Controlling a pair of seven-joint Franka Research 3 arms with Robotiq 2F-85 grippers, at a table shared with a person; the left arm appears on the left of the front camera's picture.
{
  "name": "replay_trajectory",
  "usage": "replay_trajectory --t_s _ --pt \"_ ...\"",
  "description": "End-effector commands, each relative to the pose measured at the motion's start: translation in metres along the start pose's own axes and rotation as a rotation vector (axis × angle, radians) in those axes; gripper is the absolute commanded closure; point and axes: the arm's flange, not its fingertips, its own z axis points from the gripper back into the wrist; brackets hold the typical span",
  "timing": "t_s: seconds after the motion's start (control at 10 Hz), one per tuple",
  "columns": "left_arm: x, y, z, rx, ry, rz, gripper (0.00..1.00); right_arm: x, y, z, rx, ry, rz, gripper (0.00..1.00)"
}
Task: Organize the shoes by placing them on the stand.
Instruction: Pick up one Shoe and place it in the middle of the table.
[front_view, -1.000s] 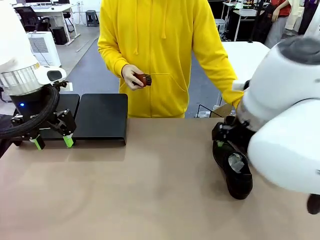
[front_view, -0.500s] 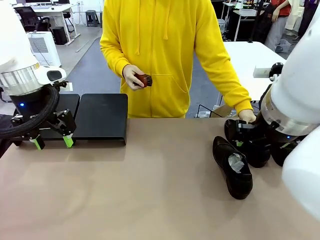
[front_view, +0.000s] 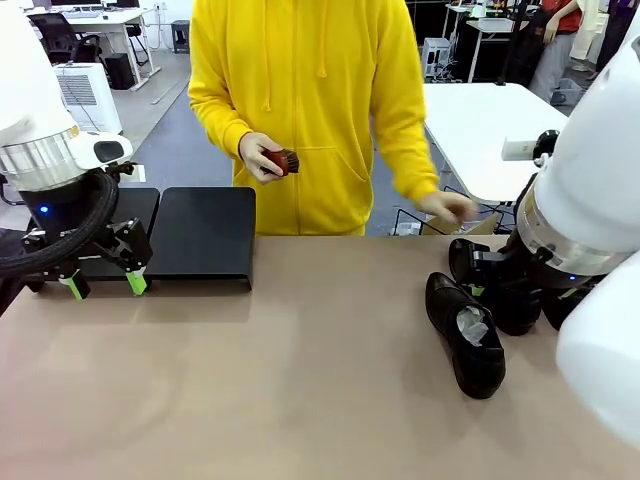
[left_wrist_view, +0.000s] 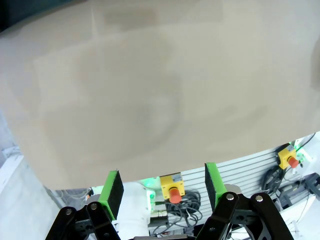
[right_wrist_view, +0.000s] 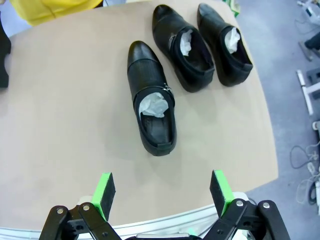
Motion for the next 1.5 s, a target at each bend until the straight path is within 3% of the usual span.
replay_trajectory --t_s 0.0,0.2,0.9,1.2,1.4 --pt "-0.002 0.002 0.001 0.013 0.002 -0.011 0.15 0.001 -0.001 0.001 0.007 0.002 -0.002 0.00" --pt "-0.002 0.002 0.001 0.013 0.002 -0.011 0.15 0.005 0.008 -0.008 0.002 -0.033 0.051 0.00" --pt "-0.002 0.002 0.001 0.013 0.002 -0.011 0.15 0.023 0.075 -0.110 0.094 0.193 0.273 0.00" --pt "-0.002 0.002 0.001 0.013 0.002 -0.011 0.15 0.020 0.095 -0.168 0.047 0.242 0.358 0.00" --pt "-0.002 0.002 0.001 0.013 0.002 -0.011 0.15 0.018 0.096 -0.184 0.023 0.225 0.362 0.00"
